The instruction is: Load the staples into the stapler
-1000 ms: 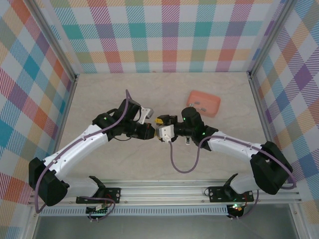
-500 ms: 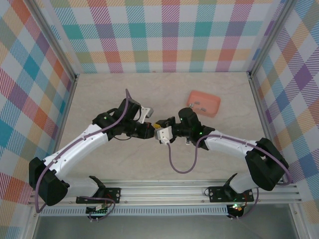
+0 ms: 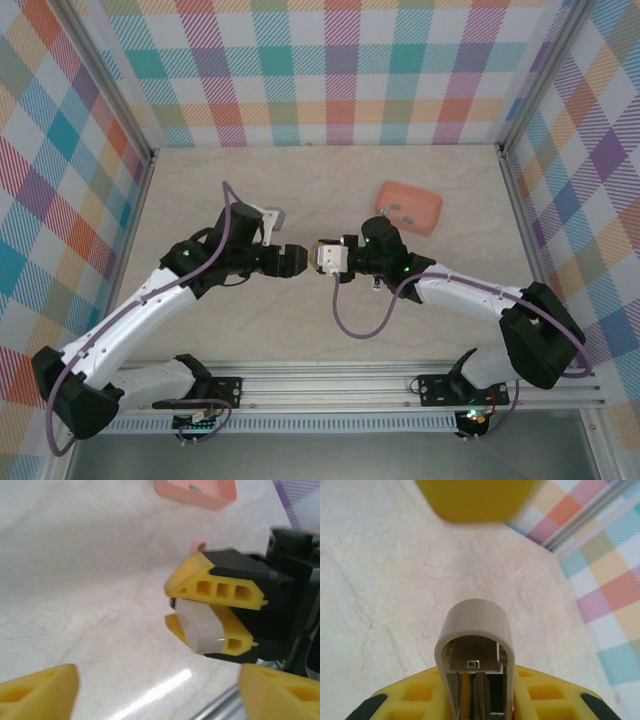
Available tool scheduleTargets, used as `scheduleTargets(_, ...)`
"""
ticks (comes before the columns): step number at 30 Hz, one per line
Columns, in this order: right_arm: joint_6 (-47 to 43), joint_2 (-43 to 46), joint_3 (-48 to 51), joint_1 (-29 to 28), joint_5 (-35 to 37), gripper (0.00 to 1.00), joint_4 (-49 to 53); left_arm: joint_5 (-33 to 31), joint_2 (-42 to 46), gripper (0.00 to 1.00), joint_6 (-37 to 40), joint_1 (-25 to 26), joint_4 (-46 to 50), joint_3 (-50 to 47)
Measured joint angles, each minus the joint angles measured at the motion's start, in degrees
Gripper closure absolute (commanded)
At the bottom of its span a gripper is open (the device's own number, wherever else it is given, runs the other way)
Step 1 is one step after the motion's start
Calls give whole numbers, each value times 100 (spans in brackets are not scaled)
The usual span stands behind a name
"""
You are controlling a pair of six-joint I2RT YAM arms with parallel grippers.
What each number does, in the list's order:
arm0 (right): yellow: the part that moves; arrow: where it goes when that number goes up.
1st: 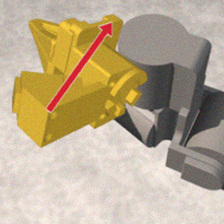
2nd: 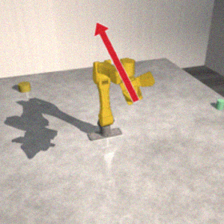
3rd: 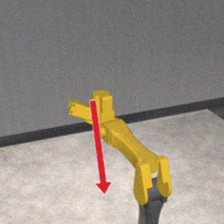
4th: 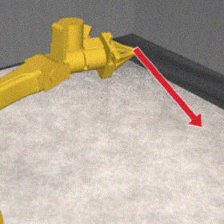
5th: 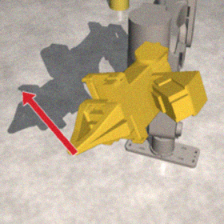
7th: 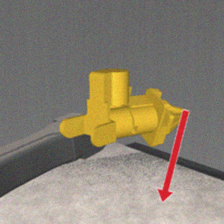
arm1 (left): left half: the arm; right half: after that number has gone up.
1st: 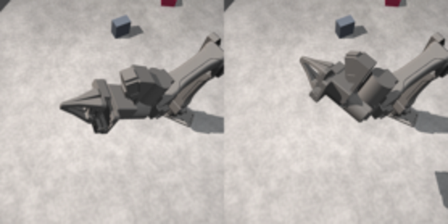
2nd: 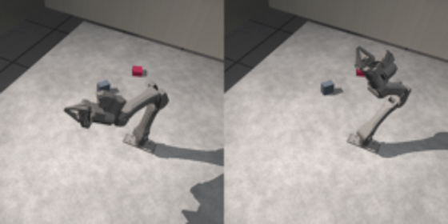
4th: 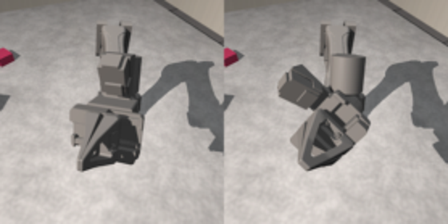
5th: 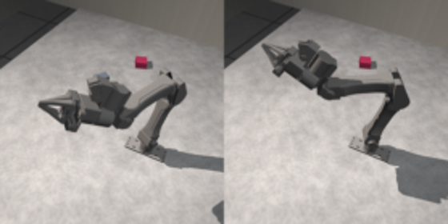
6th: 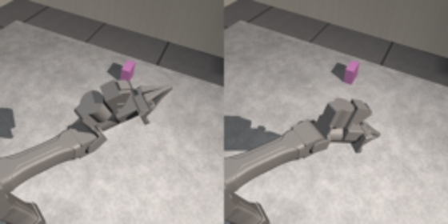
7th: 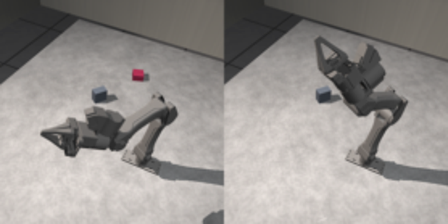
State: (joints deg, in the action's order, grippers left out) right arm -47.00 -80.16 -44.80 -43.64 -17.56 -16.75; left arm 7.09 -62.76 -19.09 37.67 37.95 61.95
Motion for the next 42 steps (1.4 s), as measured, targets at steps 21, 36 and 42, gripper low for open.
scheduleTargets(21, 7556, -376, -258, -549, 3163, 85, 1810, -2356, 730, 0, -236, -74, -1781, -2103)
scheduleTargets(36, 9731, -1220, -785, -925, 4503, 83, 3130, -2430, 619, 0, -227, -81, -2286, -2208)
scheduleTargets(42, 9930, -1484, -903, -925, 4684, 82, 3250, -2411, 505, 0, -216, -85, -2332, -2208)
